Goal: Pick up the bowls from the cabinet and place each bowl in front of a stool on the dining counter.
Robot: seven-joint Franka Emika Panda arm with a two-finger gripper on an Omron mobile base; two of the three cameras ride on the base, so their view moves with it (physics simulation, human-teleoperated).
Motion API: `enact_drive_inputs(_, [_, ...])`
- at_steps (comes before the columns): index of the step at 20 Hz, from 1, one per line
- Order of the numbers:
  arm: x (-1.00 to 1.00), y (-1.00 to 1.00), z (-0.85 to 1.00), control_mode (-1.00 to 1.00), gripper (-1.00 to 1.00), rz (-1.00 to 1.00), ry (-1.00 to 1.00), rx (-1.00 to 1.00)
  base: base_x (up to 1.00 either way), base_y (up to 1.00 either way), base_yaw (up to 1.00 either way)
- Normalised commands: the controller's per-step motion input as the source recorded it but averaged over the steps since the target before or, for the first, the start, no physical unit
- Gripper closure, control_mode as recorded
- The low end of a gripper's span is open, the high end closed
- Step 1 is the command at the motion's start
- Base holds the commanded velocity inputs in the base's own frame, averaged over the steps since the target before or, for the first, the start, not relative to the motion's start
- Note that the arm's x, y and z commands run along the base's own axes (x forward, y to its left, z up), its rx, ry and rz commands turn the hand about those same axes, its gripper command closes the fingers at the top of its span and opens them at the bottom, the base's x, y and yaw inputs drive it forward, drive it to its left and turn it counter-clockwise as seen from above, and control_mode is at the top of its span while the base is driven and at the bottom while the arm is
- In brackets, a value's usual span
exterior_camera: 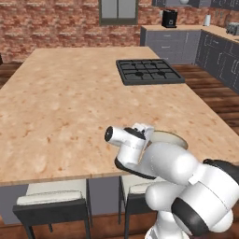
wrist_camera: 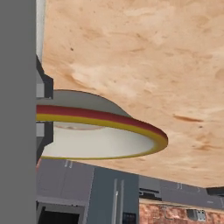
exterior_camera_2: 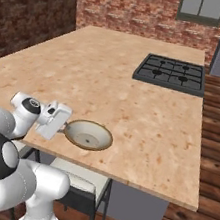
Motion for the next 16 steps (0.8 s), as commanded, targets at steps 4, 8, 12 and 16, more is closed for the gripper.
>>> enact_drive_inputs(4, [0.0,0.09,-0.16,-1.0,1.0,-0.01,0.0,0.0,0.0,0.0,0.0])
enact_drive_inputs(8, [0.0,0.1,-0.17,-1.0,1.0,-0.01,0.0,0.0,0.0,0.0,0.0])
enact_drive_inputs(12, [0.11,0.04,-0.31,-1.0,1.0,-0.03,0.0,-0.04,0.0,0.0,0.0])
enact_drive_inputs(16, [0.3,0.0,-0.2,-1.0,1.0,0.0,0.0,-0.05,0.0,0.0,0.0])
